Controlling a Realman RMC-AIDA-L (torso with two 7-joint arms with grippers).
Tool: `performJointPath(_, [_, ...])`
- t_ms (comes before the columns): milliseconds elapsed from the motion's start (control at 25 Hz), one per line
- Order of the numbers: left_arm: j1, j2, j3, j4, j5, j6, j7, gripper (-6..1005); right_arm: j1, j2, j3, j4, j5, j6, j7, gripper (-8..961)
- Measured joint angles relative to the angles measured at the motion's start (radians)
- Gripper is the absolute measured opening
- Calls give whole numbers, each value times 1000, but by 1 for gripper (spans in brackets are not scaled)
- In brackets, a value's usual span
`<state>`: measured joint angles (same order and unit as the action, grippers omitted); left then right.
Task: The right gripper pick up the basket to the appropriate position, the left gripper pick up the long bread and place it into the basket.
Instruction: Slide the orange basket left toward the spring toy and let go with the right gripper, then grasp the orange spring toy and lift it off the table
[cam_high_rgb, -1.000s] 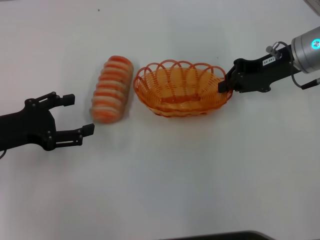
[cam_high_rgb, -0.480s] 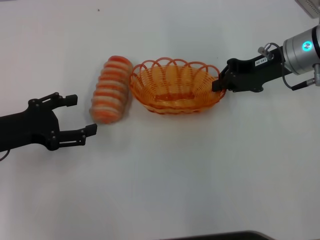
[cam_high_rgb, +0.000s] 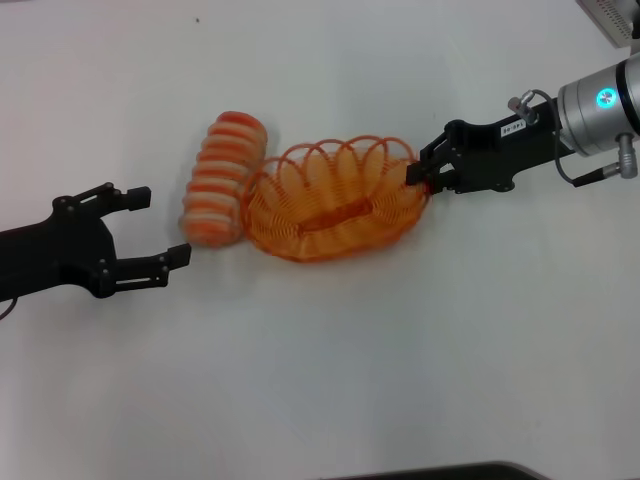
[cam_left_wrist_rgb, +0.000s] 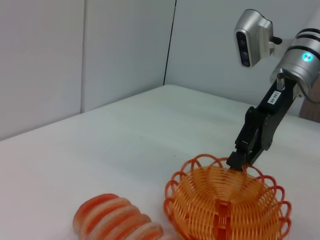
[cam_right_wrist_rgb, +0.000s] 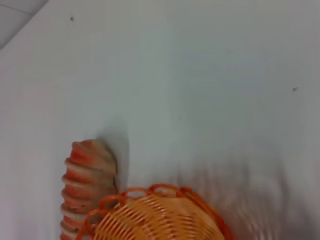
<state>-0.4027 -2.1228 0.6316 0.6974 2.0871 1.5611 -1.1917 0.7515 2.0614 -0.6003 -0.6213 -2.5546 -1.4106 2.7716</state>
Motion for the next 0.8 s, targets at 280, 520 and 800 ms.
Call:
performJointPath(280, [-2, -1, -14, 5, 0, 1, -5, 910, -3, 0, -5, 2, 23, -18, 9, 283])
performJointPath(520, [-4, -1, -42, 1, -6, 7, -6, 908, -31, -13, -1, -53, 25, -21, -17, 551])
performJointPath(800, [-4, 1, -54, -24, -45, 10, -9, 906, -95, -42, 7, -203, 204, -37, -300, 812])
